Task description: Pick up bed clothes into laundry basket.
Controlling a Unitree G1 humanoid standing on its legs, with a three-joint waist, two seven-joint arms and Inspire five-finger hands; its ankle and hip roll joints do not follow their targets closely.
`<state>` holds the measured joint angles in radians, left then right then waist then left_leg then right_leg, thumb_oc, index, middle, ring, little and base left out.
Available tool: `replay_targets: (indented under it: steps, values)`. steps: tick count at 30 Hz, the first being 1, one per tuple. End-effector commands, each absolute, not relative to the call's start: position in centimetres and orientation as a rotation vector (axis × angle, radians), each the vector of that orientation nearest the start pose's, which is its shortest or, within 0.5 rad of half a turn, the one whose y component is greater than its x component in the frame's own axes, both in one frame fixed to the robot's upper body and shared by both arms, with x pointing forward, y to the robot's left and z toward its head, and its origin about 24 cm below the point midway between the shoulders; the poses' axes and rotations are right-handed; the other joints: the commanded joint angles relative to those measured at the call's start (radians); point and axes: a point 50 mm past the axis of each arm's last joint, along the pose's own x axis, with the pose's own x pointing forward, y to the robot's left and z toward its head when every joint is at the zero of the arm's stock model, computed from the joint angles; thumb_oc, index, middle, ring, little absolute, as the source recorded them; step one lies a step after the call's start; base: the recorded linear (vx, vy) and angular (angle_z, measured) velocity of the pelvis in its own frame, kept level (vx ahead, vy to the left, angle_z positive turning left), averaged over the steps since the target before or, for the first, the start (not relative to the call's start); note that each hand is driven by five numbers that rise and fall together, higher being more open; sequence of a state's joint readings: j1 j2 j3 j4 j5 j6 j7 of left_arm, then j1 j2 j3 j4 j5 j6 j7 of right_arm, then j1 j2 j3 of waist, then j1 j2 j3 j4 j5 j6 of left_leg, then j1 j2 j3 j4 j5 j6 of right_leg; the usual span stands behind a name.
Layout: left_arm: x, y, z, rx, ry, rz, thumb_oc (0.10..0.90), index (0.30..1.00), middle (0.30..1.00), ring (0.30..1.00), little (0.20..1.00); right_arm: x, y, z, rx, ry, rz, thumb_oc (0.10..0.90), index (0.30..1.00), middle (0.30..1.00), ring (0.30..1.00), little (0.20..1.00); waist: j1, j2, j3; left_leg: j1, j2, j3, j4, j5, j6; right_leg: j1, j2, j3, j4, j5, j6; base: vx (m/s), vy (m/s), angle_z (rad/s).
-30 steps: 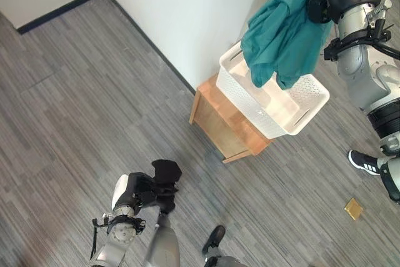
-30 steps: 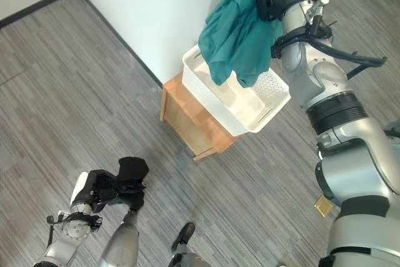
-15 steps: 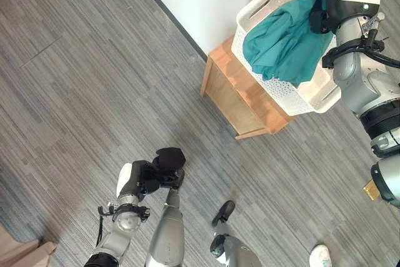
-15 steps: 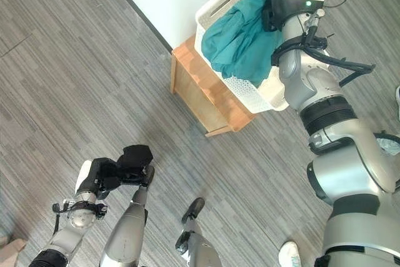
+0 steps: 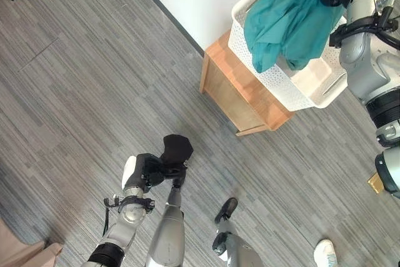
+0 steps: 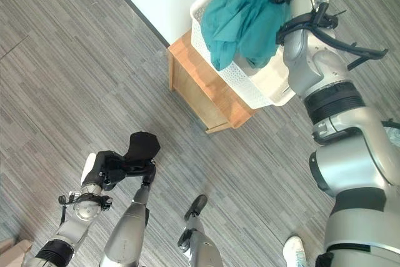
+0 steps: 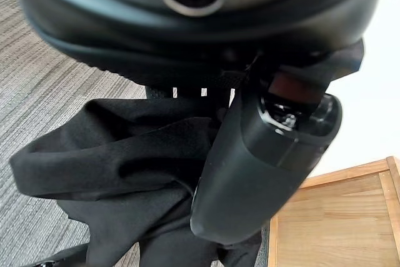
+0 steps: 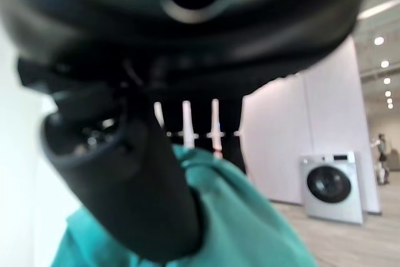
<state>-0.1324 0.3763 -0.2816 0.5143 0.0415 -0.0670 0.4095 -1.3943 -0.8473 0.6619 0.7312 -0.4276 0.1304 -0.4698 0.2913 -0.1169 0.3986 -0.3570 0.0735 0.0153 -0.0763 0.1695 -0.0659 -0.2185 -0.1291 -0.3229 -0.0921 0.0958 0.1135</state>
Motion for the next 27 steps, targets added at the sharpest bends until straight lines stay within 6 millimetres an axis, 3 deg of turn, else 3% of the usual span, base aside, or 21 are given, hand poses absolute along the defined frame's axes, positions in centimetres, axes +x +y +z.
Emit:
replay_targets:
  steps: [1,7,8,9,17,22,23,24,25,27]
  values:
    - [26.8,19.7,-0.5,0.557,0.081,0.166,0.4,0.3,0.3,0.3,0.3,30.9,-22.4,47.4,-1.403,-1.05,-1.04,0.4,0.3,0.3,0.3,0.3,-0.001,-0.019,-0.04,0.003,0.018,0.025,-0.011,-0.09,-0.06,0.102,-0.11,-0.033,0.005,0.023,0.12,0.0,0.0,0.0]
    - [27.6,18.7,0.1,0.544,0.051,0.165,0.4,0.3,0.3,0.3,0.3,29.1,-22.7,49.1,-1.385,-1.106,-1.13,0.4,0.3,0.3,0.3,0.3,-0.011,-0.011,-0.008,-0.052,0.029,0.039,-0.011,-0.075,-0.071,0.052,-0.11,-0.031,0.005,0.028,0.126,-0.04,0.018,-0.04]
    - [27.7,18.7,0.1,0.543,0.05,0.164,0.4,0.3,0.3,0.3,0.3,29.1,-22.7,49.1,-1.385,-1.106,-1.131,0.431,0.347,0.347,0.347,0.347,-0.01,-0.011,-0.01,-0.055,0.029,0.04,-0.011,-0.074,-0.071,0.048,-0.11,-0.029,0.005,0.029,0.126,-0.06,0.035,-0.05]
    - [27.7,18.5,0.2,0.541,0.045,0.162,0.4,0.3,0.3,0.3,0.3,29.3,-22.8,48.9,-1.388,-1.098,-1.127,0.8,0.9,0.9,0.9,0.9,-0.013,-0.01,-0.004,-0.059,0.03,0.042,-0.011,-0.073,-0.072,0.041,-0.109,-0.027,0.005,0.029,0.128,-0.03,0.025,-0.05]
    - [28.6,18.4,0.8,0.521,0.029,0.208,0.4,0.3,0.3,0.3,0.3,31.8,-22.1,46.1,-1.348,-1.024,-0.967,0.8,0.9,0.9,0.9,0.9,-0.027,0.0,0.01,-0.064,0.033,0.055,-0.011,-0.07,-0.077,0.016,-0.114,-0.024,0.005,0.03,0.132,-0.01,0.019,-0.07]
    - [28.2,19.8,0.7,0.517,0.052,0.293,0.4,0.3,0.3,0.3,0.3,31.0,-21.1,44.0,-1.189,-1.145,-0.889,0.8,0.9,0.9,0.9,0.9,-0.044,0.007,-0.001,-0.021,0.036,0.056,-0.011,-0.094,-0.072,0.045,-0.115,-0.012,0.005,0.022,0.131,0.02,0.0,0.02]
    - [28.0,20.2,0.6,0.522,0.06,0.313,0.4,0.3,0.3,0.3,0.3,30.5,-20.9,43.4,-1.142,-1.184,-0.874,0.8,0.9,0.9,0.9,0.9,-0.049,0.005,-0.004,-0.016,0.034,0.056,-0.011,-0.089,-0.067,0.048,-0.116,-0.011,0.005,0.026,0.129,0.08,-0.006,0.1]
    - [27.7,21.1,0.8,0.513,0.058,0.381,0.4,0.3,0.3,0.3,0.3,29.4,-20.5,41.4,-1.05,-1.256,-0.833,0.8,0.9,0.9,0.9,0.9,-0.065,0.012,-0.012,0.007,0.035,0.06,-0.011,-0.099,-0.061,0.065,-0.117,-0.004,0.005,0.022,0.125,0.03,0.006,0.1]
    - [27.6,21.3,0.7,0.522,0.062,0.38,0.4,0.3,0.3,0.3,0.3,29.3,-20.7,41.1,-1.047,-1.25,-0.833,0.8,0.9,0.9,0.9,0.9,-0.063,0.007,-0.014,0.01,0.035,0.059,-0.011,-0.1,-0.06,0.069,-0.117,-0.005,0.005,0.021,0.125,0.09,0.003,0.11]
    - [26.9,22.7,1.1,0.537,0.048,0.452,0.4,0.3,0.3,0.3,0.3,28.2,-21.3,37.8,-0.998,-1.265,-0.795,0.8,0.9,0.9,0.9,0.9,-0.078,0.011,-0.031,0.039,0.033,0.061,-0.011,-0.11,-0.052,0.092,-0.119,-0.003,0.005,0.015,0.122,0.1,-0.005,0.04]
